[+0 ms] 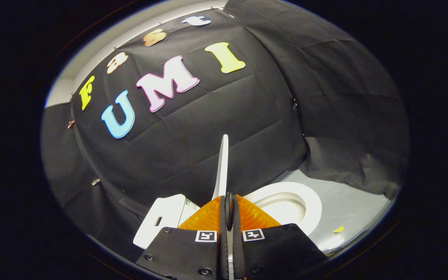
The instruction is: Open the toilet lid.
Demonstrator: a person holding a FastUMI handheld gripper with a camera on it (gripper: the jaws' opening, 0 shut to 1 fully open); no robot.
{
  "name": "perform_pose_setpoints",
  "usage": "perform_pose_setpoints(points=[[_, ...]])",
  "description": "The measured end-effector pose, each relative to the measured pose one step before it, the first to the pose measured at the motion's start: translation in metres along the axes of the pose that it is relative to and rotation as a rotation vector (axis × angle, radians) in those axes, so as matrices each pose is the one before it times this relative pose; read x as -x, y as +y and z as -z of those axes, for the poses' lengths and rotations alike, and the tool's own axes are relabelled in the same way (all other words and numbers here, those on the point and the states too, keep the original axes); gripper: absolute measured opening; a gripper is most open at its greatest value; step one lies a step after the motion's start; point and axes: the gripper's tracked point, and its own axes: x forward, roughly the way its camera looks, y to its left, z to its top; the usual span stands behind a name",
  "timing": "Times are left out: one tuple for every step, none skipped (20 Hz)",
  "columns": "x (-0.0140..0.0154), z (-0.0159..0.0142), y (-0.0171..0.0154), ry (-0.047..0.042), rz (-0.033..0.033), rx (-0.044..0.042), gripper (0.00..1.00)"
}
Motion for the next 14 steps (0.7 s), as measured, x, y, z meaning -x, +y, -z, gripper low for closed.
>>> perform_pose_setpoints(points=[[0.00166, -0.00081, 0.0109, -0.0058, 0.00607, 0.04036, 0.09], [0.00129, -0.00107, 0.01194, -0.00662, 0.00194, 0.03997, 0.09], [0.00138, -0.00132, 0.01276, -0.0061, 0.0013, 0.04045, 0.1], [0.00174, -0.00012, 0.01368, -0.00573, -0.00201, 0.04347, 0.09], [0.00154, -0.00149, 0.01366, -0.00686, -0.00313, 0.04215, 0.09], [0.00248, -0.00148, 0.01408, -0.00783, -0.00639, 0.03849, 0.09], [0.00145, -0.00151, 0.01353, -0.00506, -0.00714, 0.02981, 0.1], [0.0005, -0.00031, 0.01285, -0.00255, -0.00428, 0.02531, 0.09], [0.00075, -0.00036, 0.01237, -0.00135, -0.001, 0.0221, 0.09], [0.00095, -0.00013, 0.01228, -0.00211, -0.00289, 0.02055, 0.1], [0.00045, -0.00031, 0.01316, -0.00267, -0.00739, 0.02094, 0.1], [0.00084, 0.00025, 0.01391, -0.00071, -0.01077, 0.02601, 0.1], [0.00036, 0.00101, 0.0133, 0.00019, -0.01453, 0.0301, 0.11], [0.00079, 0.00041, 0.01157, -0.00012, -0.01465, 0.02827, 0.12]])
